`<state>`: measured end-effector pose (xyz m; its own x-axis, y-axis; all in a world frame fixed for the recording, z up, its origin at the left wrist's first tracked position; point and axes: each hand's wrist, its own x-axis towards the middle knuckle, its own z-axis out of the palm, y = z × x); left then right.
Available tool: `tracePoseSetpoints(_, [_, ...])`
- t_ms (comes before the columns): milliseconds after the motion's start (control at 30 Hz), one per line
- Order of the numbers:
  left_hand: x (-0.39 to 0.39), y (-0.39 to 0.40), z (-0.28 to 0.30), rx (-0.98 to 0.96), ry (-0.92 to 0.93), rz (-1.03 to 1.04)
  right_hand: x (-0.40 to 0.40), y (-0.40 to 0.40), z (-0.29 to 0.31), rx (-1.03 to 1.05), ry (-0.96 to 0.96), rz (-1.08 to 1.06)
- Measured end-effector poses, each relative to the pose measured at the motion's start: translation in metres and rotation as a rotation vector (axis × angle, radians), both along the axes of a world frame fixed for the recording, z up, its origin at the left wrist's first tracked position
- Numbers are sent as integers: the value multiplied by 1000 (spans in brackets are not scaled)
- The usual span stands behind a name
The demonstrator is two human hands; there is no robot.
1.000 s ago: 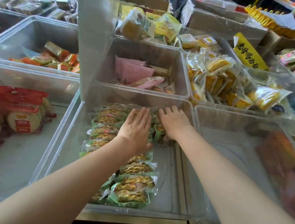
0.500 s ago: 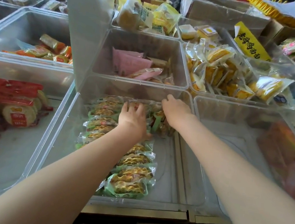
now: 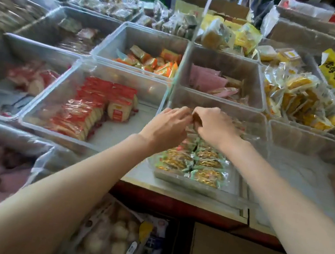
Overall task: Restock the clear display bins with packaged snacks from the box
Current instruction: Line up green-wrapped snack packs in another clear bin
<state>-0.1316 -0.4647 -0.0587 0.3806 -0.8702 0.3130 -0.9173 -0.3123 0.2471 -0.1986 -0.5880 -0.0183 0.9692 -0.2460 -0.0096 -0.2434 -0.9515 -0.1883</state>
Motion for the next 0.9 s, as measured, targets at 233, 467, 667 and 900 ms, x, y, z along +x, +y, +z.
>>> tracePoseSetpoints(233, [46,237,10,-27,-114,280,76,220,-3,329,-59,275])
tracePoseSetpoints(467, [99,463,-2,280,65,506,132,434,-41,464,228,412])
tracePoseSetpoints(667, [130,586,-41,1097,519,680,138,548,-81,415,494,621])
tracePoseSetpoints(900, [124,598,-73,1120,663,699,126,583,-148,-370,230,1026])
